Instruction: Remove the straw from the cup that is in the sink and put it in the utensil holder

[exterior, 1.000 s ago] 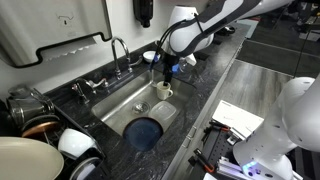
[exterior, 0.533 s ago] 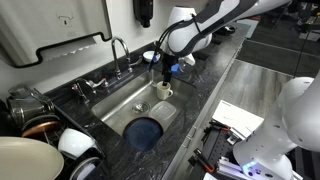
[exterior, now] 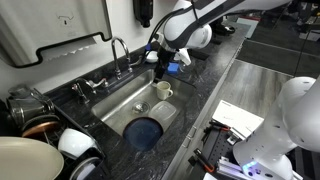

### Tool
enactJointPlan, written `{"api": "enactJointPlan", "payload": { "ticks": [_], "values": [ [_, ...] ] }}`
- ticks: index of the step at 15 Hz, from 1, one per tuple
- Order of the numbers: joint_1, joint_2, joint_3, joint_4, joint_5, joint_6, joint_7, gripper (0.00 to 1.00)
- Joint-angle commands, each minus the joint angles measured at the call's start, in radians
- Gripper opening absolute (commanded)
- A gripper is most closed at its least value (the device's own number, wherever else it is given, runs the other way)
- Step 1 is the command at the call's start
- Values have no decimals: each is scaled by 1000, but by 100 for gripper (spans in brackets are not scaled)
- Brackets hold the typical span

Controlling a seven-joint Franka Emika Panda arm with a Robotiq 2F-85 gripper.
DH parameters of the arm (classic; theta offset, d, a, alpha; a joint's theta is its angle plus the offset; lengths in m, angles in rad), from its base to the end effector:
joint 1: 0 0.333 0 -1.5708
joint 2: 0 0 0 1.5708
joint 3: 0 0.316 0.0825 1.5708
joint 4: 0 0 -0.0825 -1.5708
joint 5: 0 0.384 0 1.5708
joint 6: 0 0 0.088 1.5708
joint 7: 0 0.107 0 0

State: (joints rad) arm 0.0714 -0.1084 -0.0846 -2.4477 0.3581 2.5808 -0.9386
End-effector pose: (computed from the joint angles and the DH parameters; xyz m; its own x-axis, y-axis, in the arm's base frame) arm 0.4914 -0.0127 0.3646 0.7556 0.5676 0.3268 0.5991 -0.8006 0.0054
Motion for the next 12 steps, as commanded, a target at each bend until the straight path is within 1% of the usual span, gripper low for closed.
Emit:
{"api": "enactJointPlan", "payload": {
  "ticks": [1,5,6,8,12],
  "values": [
    [9,46,1,8,88,88,-121,100],
    [-5,99,-4,26,150,187,-261,100],
    [6,114,-20,30,178,207,-305,100],
    [0,151,-29,47,221,214,-395,100],
    [-20,242,-46,107,331,185,-563,100]
  ]
}}
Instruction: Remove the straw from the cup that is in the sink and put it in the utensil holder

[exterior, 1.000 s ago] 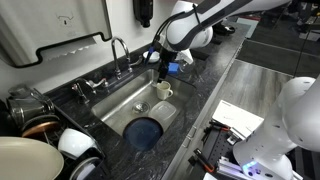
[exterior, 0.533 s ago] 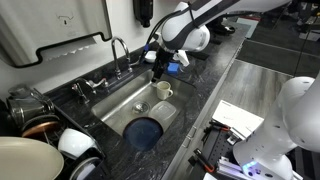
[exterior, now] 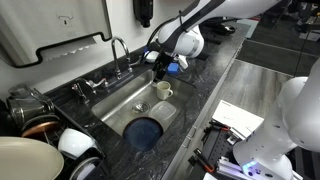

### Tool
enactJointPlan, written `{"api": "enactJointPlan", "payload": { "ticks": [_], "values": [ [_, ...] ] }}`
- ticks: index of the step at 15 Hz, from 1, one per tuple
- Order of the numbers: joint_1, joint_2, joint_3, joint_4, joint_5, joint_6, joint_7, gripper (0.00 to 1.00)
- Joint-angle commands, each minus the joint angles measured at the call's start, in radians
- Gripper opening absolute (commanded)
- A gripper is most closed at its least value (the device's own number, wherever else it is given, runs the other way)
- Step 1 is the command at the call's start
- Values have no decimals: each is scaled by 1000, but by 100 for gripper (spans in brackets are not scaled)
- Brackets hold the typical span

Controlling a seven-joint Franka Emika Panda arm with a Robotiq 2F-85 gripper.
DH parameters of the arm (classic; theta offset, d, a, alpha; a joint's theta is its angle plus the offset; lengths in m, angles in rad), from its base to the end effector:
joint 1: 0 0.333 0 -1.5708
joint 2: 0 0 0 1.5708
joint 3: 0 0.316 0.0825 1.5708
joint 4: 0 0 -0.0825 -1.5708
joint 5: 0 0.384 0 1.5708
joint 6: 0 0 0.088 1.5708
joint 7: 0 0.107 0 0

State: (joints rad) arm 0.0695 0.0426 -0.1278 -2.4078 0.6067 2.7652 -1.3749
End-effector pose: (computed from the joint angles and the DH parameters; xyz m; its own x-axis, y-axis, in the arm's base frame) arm 0.5129 -0.0542 0.3229 0.6309 0.6692 0.3926 0.6810 -0.7201 0.1331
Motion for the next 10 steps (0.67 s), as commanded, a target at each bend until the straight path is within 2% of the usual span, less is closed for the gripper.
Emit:
{"api": "enactJointPlan", "payload": {
  "ticks": [1,3,6,10],
  "values": [
    [-26,122,-2,90,120,1,-165,100],
    [-48,188,8,144,214,-16,-257,100],
    [-77,287,14,221,283,-35,-356,100],
    [-103,381,8,299,279,-56,-402,100]
  ]
}}
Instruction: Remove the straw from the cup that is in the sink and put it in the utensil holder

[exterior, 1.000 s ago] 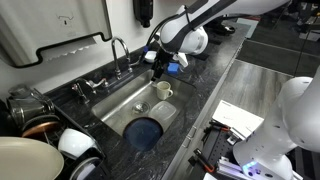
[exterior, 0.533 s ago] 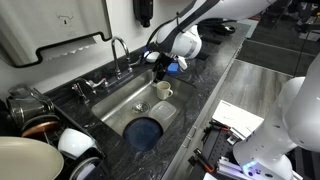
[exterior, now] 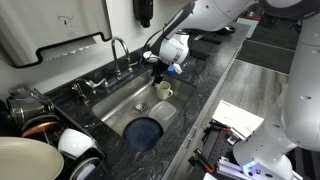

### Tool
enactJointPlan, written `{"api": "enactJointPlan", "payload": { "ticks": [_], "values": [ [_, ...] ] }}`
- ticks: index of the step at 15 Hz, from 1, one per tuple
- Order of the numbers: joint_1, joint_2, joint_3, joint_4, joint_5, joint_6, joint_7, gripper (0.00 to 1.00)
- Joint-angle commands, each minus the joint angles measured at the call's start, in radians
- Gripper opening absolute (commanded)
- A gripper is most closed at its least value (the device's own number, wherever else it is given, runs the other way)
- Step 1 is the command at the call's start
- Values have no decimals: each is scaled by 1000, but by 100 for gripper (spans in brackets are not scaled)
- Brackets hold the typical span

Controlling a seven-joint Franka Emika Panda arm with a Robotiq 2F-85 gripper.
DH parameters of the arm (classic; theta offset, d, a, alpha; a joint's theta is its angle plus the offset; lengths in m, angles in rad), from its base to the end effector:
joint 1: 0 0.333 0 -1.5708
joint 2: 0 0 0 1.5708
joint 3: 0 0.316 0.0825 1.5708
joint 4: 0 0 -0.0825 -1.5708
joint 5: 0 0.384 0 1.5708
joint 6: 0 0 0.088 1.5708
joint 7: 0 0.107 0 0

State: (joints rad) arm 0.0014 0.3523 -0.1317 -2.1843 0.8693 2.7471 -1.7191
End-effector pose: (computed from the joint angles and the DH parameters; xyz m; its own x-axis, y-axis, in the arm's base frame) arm 0.5612 -0.1041 0.2409 0.6045 0.6925 0.3937 0.7146 -0.6898 0.1161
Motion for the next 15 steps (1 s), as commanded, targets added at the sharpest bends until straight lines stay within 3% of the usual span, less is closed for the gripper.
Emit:
{"api": "enactJointPlan", "payload": {
  "ticks": [1,2,3,13,15],
  "values": [
    [-36,83,5,85,-4,-49,-53,100],
    [-38,95,2,94,-14,-51,-54,75],
    [-42,100,1,99,-19,-52,-60,74],
    [-51,82,-8,104,-30,-75,-51,3],
    [-51,70,-7,97,-26,-73,-54,0]
  ]
}}
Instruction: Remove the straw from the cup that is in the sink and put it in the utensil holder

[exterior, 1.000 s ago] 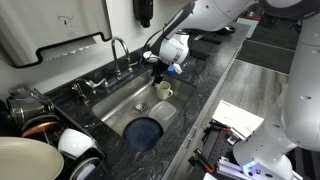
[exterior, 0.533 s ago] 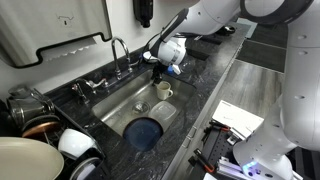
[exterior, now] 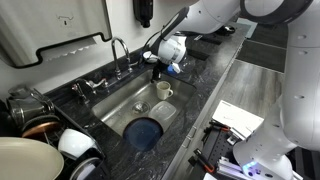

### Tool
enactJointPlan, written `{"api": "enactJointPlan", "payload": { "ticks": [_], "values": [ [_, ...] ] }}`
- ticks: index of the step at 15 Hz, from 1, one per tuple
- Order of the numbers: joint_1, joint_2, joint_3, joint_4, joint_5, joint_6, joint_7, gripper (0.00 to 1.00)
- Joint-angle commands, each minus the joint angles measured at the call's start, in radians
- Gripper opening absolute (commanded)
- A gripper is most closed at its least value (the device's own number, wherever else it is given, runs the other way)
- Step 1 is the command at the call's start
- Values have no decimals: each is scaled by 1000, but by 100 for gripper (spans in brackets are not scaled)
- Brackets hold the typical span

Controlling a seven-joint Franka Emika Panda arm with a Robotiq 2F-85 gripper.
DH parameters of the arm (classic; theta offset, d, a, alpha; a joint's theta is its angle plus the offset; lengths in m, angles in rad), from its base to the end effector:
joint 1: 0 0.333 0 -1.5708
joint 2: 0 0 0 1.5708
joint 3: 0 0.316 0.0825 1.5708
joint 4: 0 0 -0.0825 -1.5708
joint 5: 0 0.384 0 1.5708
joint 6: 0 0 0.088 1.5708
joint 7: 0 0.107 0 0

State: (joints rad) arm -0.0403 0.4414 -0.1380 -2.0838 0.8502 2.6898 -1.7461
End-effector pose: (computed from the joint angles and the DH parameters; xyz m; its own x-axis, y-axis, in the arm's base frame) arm 0.5815 -0.1282 0.2241 0.5974 0.7030 0.3859 0.7311 -0.6752 0.0982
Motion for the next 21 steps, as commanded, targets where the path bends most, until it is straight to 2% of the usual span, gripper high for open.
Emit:
{"api": "enactJointPlan", "payload": {
  "ticks": [1,9,14,15,16,17,21],
  "values": [
    [-8,-30,-1,-9,-7,-14,-28,2],
    [-5,-125,-16,-40,-5,-16,-9,3],
    [-9,-227,-43,-69,-9,-56,35,3],
    [-10,-251,-52,-75,-18,-85,53,3],
    [-72,-285,-3,-82,-58,-127,88,3],
    [-82,-311,-7,-83,-68,-177,96,3],
    [-141,-442,-28,-90,-74,-488,64,3]
  ]
}}
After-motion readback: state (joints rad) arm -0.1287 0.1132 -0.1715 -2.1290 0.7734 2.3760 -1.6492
